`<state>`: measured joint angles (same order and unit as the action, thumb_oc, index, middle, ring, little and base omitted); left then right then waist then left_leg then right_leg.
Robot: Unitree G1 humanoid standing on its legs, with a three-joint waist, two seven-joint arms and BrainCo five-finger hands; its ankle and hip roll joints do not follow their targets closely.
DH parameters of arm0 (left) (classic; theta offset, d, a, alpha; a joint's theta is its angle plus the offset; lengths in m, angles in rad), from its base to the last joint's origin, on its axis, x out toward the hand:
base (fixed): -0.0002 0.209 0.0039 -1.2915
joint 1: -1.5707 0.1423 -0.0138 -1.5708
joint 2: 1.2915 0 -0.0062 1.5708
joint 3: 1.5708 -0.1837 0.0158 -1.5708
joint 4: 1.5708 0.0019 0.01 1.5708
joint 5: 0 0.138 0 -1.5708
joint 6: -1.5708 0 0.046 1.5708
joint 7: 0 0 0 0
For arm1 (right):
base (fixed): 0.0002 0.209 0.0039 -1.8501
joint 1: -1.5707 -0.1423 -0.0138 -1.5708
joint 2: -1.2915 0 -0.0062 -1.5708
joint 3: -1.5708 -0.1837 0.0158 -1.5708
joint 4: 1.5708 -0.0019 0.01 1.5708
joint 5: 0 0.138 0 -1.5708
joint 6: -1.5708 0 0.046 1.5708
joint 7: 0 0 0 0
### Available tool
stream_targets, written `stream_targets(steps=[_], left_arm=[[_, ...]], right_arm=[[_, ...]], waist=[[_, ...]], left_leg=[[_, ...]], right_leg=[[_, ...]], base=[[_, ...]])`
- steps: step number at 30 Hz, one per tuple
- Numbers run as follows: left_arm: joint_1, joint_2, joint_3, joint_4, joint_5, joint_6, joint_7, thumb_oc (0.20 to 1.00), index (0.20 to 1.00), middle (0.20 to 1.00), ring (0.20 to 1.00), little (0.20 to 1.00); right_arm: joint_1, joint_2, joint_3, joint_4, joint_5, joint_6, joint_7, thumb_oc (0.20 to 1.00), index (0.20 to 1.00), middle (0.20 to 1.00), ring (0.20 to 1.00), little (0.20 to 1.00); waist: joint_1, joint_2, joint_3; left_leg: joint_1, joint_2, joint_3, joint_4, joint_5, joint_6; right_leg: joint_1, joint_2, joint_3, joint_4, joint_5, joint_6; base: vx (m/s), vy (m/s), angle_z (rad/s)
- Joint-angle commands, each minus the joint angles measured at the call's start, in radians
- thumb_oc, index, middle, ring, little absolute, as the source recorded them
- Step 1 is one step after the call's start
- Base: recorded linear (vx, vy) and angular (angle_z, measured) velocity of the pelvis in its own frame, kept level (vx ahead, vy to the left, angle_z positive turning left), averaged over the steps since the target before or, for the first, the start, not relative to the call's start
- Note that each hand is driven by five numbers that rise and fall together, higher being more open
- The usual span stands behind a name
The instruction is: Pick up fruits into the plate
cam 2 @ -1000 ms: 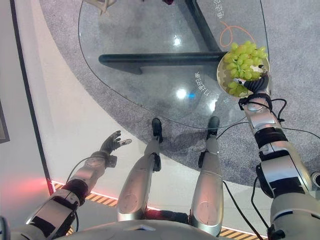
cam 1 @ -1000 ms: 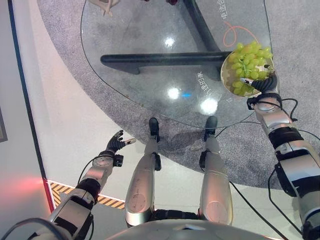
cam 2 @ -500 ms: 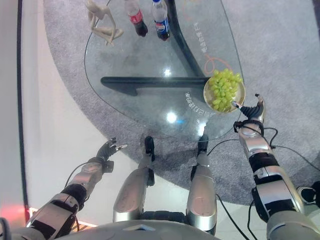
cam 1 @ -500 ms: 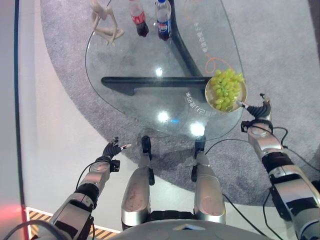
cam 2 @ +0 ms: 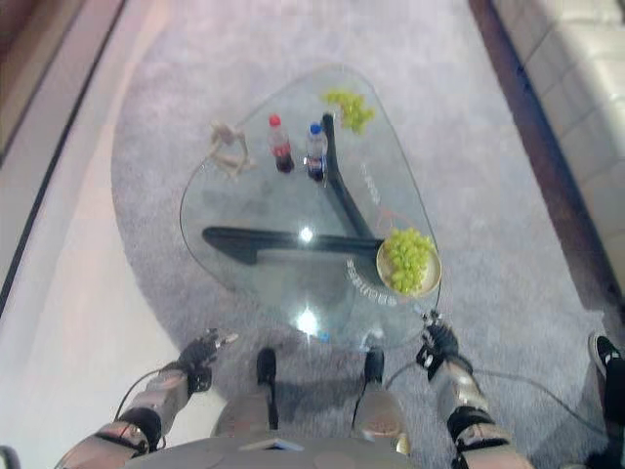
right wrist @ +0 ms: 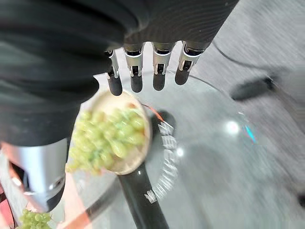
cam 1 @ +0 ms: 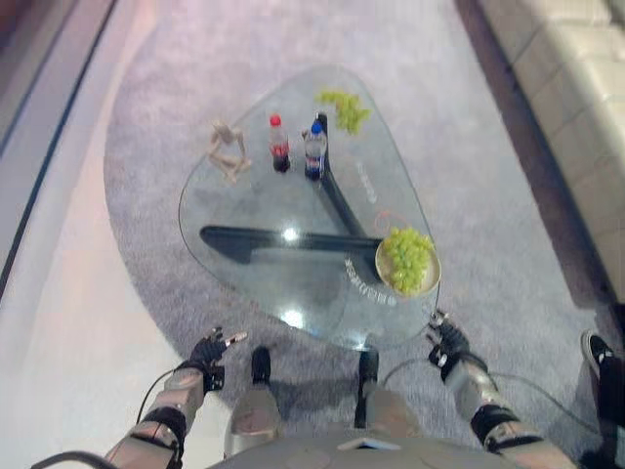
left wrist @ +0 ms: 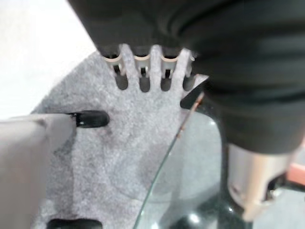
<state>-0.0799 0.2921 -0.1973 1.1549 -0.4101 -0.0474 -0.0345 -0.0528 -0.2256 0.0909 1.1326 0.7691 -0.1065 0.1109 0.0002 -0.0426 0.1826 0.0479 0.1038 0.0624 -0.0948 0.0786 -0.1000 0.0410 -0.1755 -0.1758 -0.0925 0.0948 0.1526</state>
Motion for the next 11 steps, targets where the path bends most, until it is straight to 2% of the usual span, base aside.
stream_targets(steps=[1,4,8,11], left_arm=[[-0.014,-0.024,0.027,0.079,0.029,-0.012,-0.027,1.000,1.000,1.000,1.000,1.000],[0.012,-0.036,0.047,0.098,0.055,0.017,-0.040,1.000,1.000,1.000,1.000,1.000],[0.028,-0.047,0.047,0.113,0.074,0.037,-0.044,1.000,1.000,1.000,1.000,1.000],[0.040,-0.051,0.054,0.116,0.059,0.047,-0.046,1.000,1.000,1.000,1.000,1.000]], right_arm=[[-0.013,-0.016,-0.009,0.043,-0.087,0.011,0.083,1.000,1.000,1.000,1.000,1.000],[0.009,-0.003,0.018,0.112,-0.234,0.066,0.070,1.000,1.000,1.000,1.000,1.000],[0.018,0.005,0.012,0.141,-0.225,0.086,0.035,1.000,1.000,1.000,1.000,1.000],[0.028,0.007,0.002,0.145,-0.244,0.074,0.045,1.000,1.000,1.000,1.000,1.000]], waist=[[0.019,0.023,0.006],[0.020,0.031,-0.020],[0.017,0.039,-0.037],[0.011,0.044,-0.046]], left_leg=[[0.050,-0.036,0.063,0.033,-0.097,0.032],[0.087,-0.039,0.061,0.023,-0.107,0.036],[0.114,-0.038,0.065,0.018,-0.115,0.039],[0.130,-0.038,0.069,0.014,-0.121,0.041]], right_leg=[[0.008,0.003,-0.009,0.076,-0.053,-0.017],[0.051,0.002,-0.012,0.062,-0.061,-0.019],[0.079,0.001,-0.011,0.057,-0.069,-0.020],[0.094,0.002,-0.007,0.054,-0.074,-0.021]], base=[[0.12,0.065,0.02],[0.09,0.056,0.03],[0.05,0.037,0.01],[0.06,0.037,0.00]])
